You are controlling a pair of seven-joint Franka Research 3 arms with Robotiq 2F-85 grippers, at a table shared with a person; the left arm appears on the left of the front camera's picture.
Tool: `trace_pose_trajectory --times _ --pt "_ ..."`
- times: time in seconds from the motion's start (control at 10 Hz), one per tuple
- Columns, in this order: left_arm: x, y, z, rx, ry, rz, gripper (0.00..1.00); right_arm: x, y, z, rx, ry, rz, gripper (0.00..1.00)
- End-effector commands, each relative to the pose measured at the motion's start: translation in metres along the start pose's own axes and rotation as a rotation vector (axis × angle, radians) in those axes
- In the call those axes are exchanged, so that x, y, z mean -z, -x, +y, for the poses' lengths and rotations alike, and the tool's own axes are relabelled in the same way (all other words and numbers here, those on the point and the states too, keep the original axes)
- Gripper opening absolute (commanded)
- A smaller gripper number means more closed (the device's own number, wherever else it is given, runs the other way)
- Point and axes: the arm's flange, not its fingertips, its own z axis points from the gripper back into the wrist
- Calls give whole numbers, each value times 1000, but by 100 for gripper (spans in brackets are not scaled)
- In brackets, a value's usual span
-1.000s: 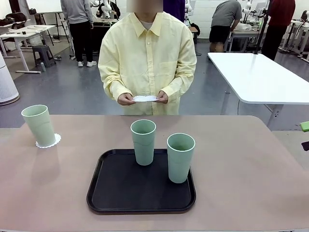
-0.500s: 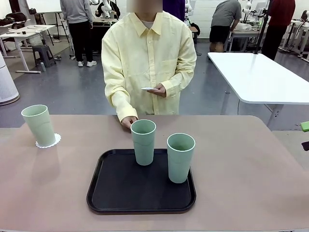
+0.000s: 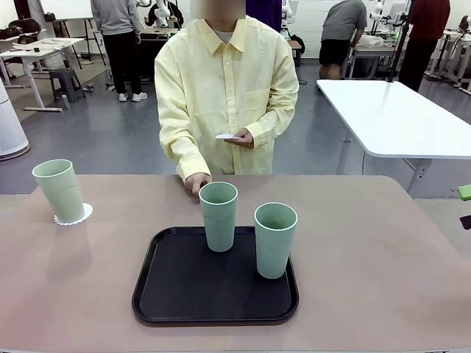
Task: Place coasters on the table and set cups on them.
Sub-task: Take one Reusable plastic cup from the Flat Tray and place it on a coaster set by the human.
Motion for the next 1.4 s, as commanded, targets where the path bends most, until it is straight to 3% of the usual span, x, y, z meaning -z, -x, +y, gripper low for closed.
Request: trace_pose_trajectory --times 0.0,0.7,0.8,0.9,1.1,1.3 --pt "2 2 -3 21 14 -22 100 0 0 0 -13 -15 1 100" --pt "0 0 0 -1 -1 -1 100 0 0 0 -13 -15 1 100" --pt "12 -14 -22 185 -138 -29 100 0 0 0 -13 -15 1 100" --pt "36 -18 -42 274 -308 13 100 0 0 0 -13 -15 1 100" --pt "86 -34 -97 438 -475 152 100 0 0 0 -13 -15 1 100" --pt "160 -44 -125 635 -556 411 100 0 0 0 -13 -15 1 100"
